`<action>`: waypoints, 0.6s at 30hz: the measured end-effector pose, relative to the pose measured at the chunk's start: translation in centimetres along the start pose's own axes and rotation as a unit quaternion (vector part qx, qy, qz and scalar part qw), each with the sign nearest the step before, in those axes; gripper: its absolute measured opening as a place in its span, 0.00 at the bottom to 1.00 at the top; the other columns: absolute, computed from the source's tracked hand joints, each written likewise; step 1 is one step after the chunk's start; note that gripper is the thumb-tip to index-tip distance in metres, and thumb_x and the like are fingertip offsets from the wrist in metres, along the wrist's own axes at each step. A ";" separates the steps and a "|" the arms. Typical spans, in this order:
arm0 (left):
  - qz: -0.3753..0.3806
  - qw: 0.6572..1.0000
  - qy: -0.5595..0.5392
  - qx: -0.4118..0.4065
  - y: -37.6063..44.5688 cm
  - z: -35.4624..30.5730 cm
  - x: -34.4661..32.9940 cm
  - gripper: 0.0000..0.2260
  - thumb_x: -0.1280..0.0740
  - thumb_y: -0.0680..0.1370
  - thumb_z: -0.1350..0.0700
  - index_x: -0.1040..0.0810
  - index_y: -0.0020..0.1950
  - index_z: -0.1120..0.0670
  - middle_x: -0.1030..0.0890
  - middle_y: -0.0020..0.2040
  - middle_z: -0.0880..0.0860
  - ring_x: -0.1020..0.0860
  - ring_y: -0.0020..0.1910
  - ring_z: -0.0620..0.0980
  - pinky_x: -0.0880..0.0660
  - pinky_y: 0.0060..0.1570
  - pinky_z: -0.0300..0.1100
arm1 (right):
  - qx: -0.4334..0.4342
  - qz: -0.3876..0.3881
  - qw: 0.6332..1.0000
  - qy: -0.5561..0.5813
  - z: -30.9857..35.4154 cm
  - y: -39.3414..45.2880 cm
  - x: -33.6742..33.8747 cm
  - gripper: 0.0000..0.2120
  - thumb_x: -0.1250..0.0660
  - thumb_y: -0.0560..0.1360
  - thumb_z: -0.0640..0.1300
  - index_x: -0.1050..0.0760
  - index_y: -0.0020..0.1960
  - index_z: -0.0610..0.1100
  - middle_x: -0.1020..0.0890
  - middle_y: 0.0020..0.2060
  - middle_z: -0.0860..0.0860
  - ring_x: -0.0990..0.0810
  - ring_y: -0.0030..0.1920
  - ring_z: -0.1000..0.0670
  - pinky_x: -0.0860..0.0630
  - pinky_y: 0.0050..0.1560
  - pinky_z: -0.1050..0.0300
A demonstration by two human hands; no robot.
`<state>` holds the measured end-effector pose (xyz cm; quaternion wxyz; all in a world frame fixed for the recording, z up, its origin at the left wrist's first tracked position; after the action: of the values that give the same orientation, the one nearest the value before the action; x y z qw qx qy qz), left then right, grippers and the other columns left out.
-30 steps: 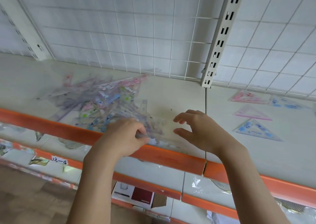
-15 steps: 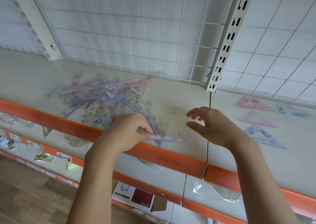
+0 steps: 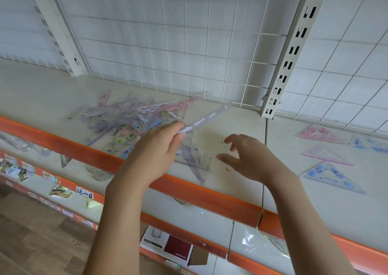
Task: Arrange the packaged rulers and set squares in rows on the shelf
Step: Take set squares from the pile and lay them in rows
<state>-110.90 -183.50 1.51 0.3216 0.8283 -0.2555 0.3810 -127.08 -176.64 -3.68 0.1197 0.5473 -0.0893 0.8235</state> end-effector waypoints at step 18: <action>-0.057 0.998 0.020 -0.008 0.7 1.2 0.2 0.19 0.33 0.77 0.56 0.27 0.67 0.57 0.26 0.50 0.54 0.24 0.51 0.56 0.28 0.52 0.52 | -0.097 0.010 0.977 0.192 0.6 0.2 -1.7 0.24 0.25 0.67 0.45 0.33 0.58 0.45 0.26 0.39 0.53 0.27 0.38 0.54 0.34 0.33 0.65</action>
<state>-110.69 -184.91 1.33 0.3544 0.8313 -0.2040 0.3764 -125.99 -177.14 -5.03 0.1791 0.3640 -0.1491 0.9018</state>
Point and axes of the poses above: each hand's wrist, its own y-axis towards the middle knuckle, its own x-axis out of the back of the hand, z = x × y, the point moved 9 cm from there along y, towards the middle knuckle
